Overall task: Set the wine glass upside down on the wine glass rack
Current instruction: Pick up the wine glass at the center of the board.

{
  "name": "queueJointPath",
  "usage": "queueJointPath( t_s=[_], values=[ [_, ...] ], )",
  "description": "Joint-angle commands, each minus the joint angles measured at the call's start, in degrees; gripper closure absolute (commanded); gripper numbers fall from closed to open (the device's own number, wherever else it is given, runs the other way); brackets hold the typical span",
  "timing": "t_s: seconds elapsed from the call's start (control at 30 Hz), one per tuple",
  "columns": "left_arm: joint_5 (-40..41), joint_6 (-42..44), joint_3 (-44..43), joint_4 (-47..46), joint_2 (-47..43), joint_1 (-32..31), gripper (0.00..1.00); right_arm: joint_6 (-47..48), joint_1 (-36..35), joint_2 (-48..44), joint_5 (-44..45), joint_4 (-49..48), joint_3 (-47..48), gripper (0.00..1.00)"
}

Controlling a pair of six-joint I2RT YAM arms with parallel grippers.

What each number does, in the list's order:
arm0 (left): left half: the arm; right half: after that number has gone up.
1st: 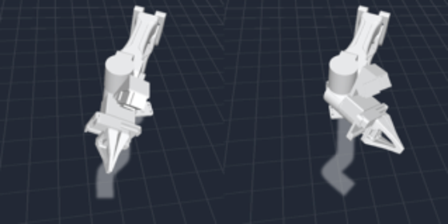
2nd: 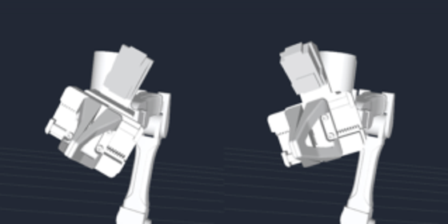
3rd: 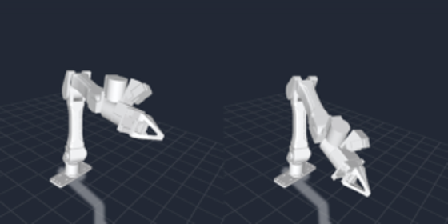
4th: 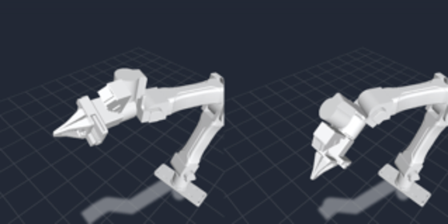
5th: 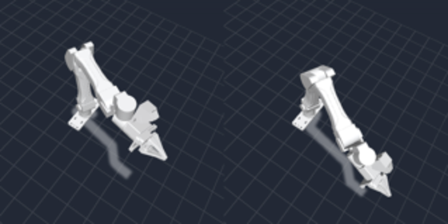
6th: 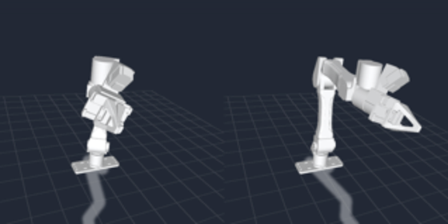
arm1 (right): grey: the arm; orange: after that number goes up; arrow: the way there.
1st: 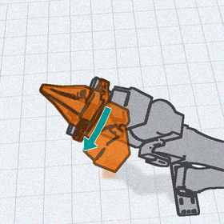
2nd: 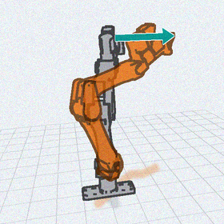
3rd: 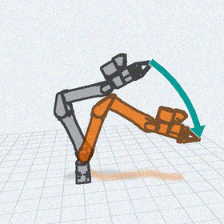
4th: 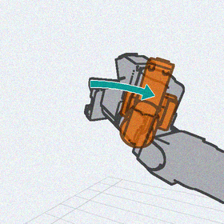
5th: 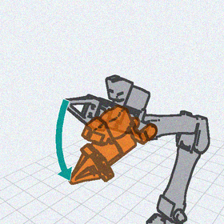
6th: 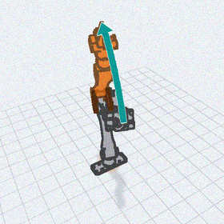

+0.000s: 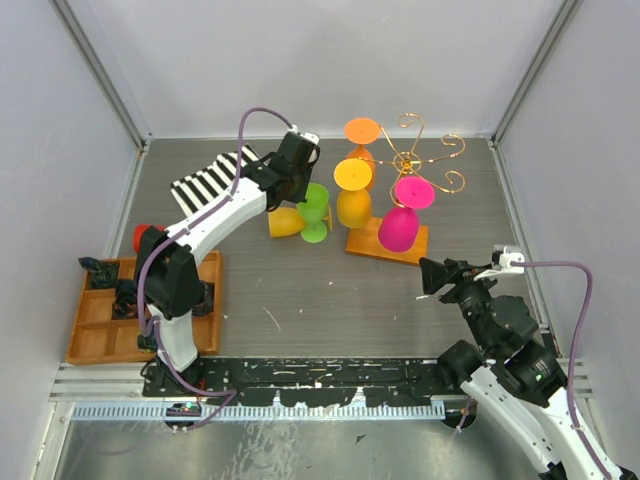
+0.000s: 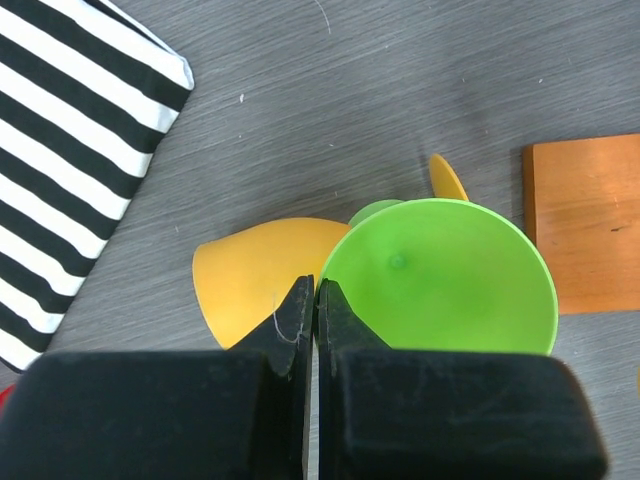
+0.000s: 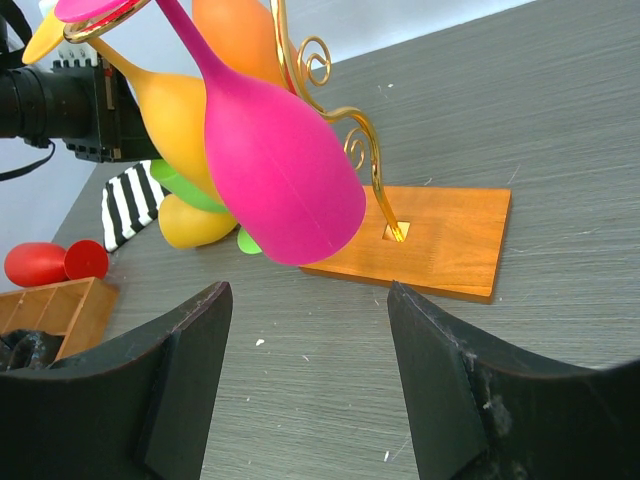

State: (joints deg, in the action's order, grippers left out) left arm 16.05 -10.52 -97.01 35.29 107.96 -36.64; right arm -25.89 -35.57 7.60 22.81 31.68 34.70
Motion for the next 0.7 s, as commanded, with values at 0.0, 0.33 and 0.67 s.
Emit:
queueJointPath(
  t_s=[0.0,0.33,0.67],
  values=[
    [-1.11,0.19,0.93,3.76,-2.36,-0.81,1.00,-0.59,-0.36,-0.54,-0.16,-2.85,0.14,0.31],
    [-0.93,-0.72,5.81,4.53,-6.40,-2.28,1.00,-0.63,-0.37,-0.41,-0.09,-2.76,0.20,0.31],
    [-3.18,-3.50,13.37,3.82,-14.45,-3.14,1.00,-0.44,-0.37,-0.07,0.52,-2.51,0.80,0.30]
  ],
)
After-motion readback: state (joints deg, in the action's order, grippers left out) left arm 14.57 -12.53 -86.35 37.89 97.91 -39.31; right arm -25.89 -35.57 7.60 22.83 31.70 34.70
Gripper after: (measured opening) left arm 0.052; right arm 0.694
